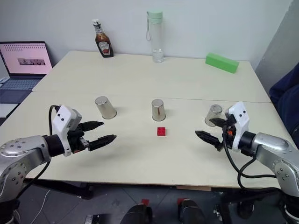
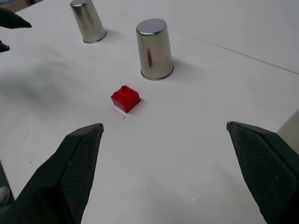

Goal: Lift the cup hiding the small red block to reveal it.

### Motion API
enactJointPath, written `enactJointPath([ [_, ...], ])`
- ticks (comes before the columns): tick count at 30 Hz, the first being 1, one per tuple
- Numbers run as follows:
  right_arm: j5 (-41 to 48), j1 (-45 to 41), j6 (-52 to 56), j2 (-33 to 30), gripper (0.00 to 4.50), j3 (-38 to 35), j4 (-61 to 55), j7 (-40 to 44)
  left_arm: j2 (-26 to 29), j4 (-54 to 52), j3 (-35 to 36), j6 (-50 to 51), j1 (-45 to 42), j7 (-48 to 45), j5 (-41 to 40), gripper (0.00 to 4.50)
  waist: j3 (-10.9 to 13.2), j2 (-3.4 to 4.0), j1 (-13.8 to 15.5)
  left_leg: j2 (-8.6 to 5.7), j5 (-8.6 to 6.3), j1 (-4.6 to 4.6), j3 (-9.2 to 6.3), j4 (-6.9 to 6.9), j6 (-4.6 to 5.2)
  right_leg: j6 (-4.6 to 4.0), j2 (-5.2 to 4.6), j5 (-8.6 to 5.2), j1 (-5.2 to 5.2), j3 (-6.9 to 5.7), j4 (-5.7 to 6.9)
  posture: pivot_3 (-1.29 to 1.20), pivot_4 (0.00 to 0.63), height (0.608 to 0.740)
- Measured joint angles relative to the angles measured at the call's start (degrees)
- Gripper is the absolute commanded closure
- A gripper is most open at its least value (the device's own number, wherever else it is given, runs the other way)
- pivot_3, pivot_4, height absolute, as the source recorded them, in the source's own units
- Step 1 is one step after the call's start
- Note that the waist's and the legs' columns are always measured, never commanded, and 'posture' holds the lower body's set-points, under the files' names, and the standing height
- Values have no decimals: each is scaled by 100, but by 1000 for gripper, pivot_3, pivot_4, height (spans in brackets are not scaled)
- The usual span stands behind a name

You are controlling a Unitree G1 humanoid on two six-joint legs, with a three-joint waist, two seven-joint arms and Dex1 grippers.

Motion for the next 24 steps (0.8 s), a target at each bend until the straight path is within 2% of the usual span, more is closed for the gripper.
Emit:
enactJointPath([
  [24,-27,-2,-43,8,0,-1,48,83,158,7,7,-104,80,-128,32,68,0,0,0,0,0,0,2,0,0,-9,0,-5,0,1,0,0,150,740],
])
